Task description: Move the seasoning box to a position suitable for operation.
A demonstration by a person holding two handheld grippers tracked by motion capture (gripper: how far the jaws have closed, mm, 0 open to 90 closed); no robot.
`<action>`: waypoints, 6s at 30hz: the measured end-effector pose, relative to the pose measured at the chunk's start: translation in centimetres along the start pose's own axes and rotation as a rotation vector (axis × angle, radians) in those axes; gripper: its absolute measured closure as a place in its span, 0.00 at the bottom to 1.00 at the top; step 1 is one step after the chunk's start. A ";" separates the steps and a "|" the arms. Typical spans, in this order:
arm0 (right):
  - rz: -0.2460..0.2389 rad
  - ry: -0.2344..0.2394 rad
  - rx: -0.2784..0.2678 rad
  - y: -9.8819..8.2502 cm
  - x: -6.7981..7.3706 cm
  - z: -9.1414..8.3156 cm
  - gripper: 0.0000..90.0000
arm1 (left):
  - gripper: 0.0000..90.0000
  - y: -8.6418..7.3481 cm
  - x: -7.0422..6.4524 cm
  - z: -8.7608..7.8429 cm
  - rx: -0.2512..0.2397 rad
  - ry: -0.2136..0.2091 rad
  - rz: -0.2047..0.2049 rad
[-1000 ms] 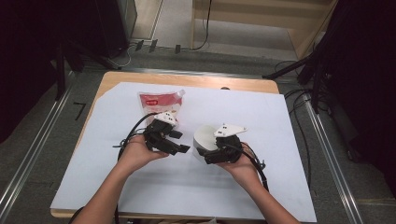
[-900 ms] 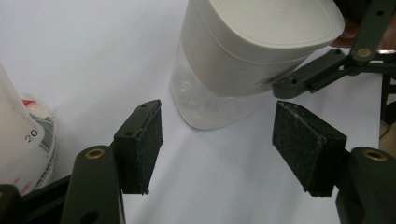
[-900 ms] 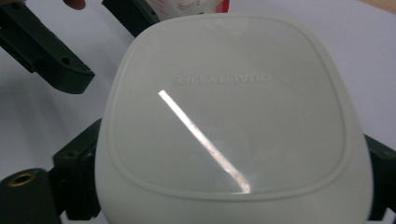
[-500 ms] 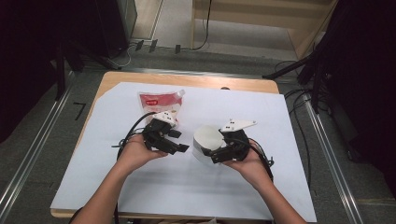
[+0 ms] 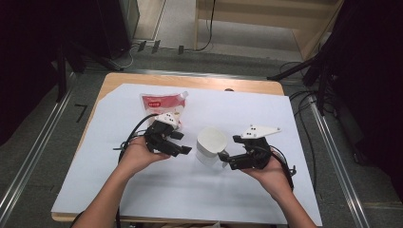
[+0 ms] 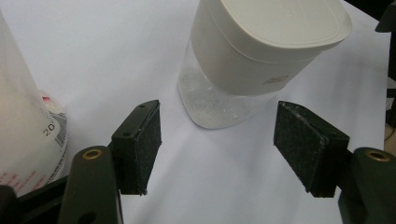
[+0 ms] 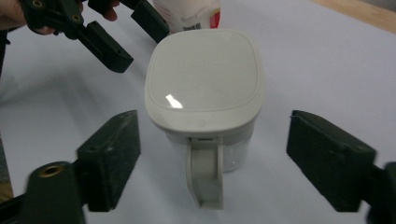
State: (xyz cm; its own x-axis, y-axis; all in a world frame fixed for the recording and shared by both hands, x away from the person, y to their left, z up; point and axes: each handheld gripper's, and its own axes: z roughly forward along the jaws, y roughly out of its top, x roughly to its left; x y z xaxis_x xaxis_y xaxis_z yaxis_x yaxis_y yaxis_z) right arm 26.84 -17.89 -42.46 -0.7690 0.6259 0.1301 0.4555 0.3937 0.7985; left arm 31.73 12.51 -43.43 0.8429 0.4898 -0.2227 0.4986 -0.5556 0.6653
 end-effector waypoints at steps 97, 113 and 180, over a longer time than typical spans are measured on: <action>0.136 -0.003 0.037 -2.4 -5.5 -0.8 1.00 | 0.20 2.5 -0.8 1.5 -0.034 -0.150 0.073; 0.139 0.026 0.075 -0.1 -7.0 0.7 1.00 | 0.08 5.4 0.3 2.4 -0.003 -0.149 0.075; 0.132 -0.001 0.025 -0.6 -5.9 1.2 1.00 | 0.10 6.1 -0.8 7.5 0.038 -0.127 0.187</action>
State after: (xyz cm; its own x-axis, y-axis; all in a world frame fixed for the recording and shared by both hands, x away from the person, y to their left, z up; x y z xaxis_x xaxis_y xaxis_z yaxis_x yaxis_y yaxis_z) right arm 31.59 -21.01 -44.39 -0.7011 0.6741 0.2326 0.5639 0.3245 0.7594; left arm 35.64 3.66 -44.52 0.9389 0.2885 -0.1879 0.3366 -0.6546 0.6769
